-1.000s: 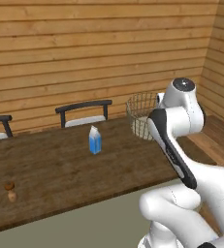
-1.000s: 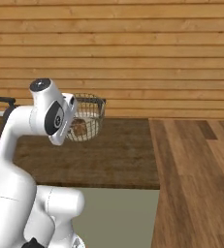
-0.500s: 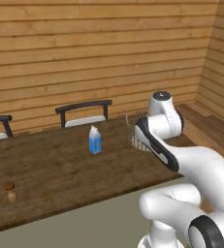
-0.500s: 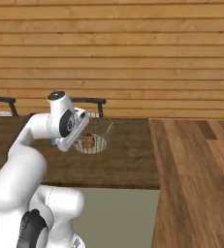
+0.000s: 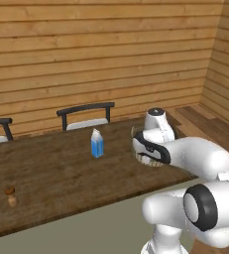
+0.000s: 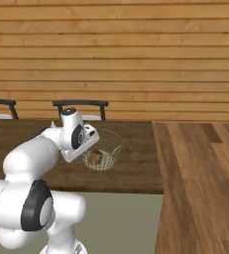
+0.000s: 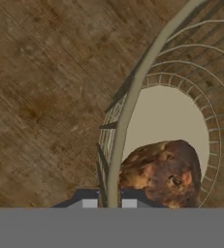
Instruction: Open the cabinet, pick up the bread from the cabinet and place it in the basket. Then move the basket to the dining counter.
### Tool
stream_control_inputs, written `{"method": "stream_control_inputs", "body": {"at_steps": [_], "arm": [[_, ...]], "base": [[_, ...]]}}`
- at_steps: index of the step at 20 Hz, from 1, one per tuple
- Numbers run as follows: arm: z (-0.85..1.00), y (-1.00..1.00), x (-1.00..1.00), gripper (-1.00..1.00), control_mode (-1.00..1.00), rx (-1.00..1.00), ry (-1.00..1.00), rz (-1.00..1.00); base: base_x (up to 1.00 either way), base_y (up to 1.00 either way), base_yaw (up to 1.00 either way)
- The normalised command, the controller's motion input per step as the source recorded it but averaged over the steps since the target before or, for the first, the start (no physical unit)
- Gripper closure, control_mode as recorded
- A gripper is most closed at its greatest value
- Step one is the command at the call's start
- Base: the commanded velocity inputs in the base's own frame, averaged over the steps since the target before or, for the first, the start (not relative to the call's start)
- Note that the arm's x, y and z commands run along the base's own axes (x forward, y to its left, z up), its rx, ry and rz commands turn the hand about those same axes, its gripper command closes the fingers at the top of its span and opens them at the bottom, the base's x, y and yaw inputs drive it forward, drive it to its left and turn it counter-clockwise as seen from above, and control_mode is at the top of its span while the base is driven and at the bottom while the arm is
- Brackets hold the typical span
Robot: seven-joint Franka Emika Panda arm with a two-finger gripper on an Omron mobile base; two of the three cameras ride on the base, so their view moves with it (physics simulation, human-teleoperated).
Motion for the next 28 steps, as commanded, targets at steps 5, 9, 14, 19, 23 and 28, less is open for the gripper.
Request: {"method": "stream_control_inputs", "body": {"at_steps": [5,9,14,19,23,28], "arm": [[-0.64,0.00,0.27,1.00,-1.00,0.00,0.00,-0.18],[-0.47,0.01,0.13,1.00,-1.00,0.01,0.00,-0.14],[-0.16,0.10,0.03,-1.00,-1.00,0.02,0.00,-0.11],[0.15,0.04,0.00,-1.00,-1.00,0.00,0.00,-0.02],[0.73,0.00,-0.03,-1.00,-1.00,0.00,0.00,0.00],[1.00,0.00,-0.28,-1.00,-1.00,0.01,0.00,0.00]], "base": [[0.00,0.00,0.00],[0.00,0.00,0.00],[0.00,0.00,0.00],[0.00,0.00,0.00],[0.00,0.00,0.00],[0.00,0.00,0.00]]}}
